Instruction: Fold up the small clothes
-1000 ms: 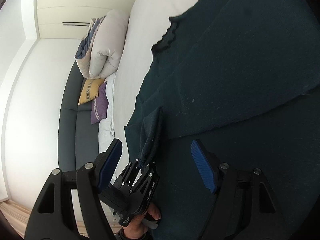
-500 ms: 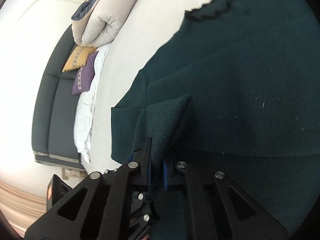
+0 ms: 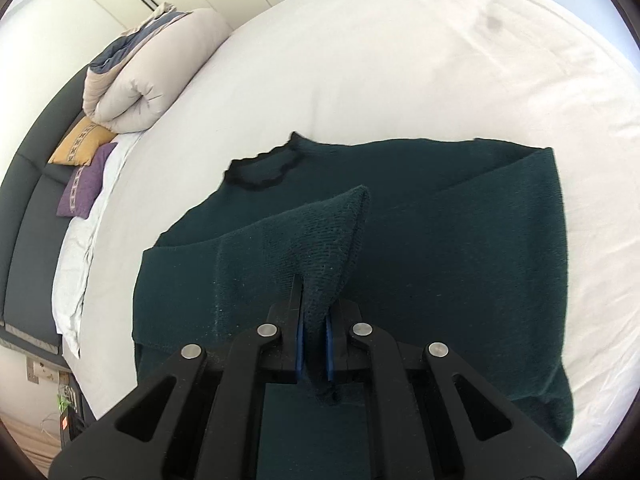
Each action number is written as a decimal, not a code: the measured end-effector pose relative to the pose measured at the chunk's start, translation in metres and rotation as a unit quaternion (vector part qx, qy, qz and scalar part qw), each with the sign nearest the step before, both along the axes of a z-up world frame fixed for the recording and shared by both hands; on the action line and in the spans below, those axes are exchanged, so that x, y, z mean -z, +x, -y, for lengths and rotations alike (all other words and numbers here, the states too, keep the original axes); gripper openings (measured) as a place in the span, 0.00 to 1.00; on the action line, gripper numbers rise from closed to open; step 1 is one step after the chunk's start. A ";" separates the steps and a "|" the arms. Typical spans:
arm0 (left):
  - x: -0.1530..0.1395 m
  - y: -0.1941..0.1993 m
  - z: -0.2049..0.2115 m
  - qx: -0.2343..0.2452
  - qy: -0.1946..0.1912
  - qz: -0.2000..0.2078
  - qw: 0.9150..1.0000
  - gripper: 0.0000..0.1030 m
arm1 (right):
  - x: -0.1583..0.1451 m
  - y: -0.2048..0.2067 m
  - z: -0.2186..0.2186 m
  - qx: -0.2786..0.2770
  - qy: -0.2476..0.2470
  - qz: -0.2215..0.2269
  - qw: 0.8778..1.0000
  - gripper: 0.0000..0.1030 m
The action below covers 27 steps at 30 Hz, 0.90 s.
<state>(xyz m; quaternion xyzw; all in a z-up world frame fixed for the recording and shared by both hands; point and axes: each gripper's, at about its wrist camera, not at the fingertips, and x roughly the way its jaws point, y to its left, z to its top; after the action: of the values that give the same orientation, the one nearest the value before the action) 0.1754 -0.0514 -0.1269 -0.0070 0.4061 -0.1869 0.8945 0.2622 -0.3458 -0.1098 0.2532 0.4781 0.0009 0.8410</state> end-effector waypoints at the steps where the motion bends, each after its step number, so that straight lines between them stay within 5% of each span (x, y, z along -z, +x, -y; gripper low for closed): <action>1: 0.003 0.000 0.001 0.002 0.005 -0.002 1.000 0.70 | 0.004 0.003 0.005 0.004 -0.005 -0.004 1.000 0.06; 11: 0.010 0.003 -0.001 -0.003 0.001 -0.013 1.000 0.70 | 0.042 0.025 0.012 0.009 -0.005 -0.032 0.999 0.07; 18: 0.007 0.007 -0.008 -0.010 -0.023 -0.025 0.999 0.70 | 0.040 0.010 -0.001 0.002 0.000 -0.035 0.999 0.07; 23: -0.015 0.026 -0.023 -0.034 -0.074 -0.018 0.997 0.70 | 0.054 0.005 0.009 0.012 0.029 -0.043 0.999 0.07; 27: -0.038 0.064 -0.025 -0.037 -0.069 0.004 0.997 0.70 | 0.053 0.003 0.013 0.021 0.030 -0.052 0.998 0.09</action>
<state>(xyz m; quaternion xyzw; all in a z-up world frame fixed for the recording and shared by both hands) 0.2396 -0.0260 -0.0886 -0.0828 0.3881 -0.1817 0.8998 0.2648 -0.3584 -0.1631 0.2877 0.5153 -0.0152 0.8071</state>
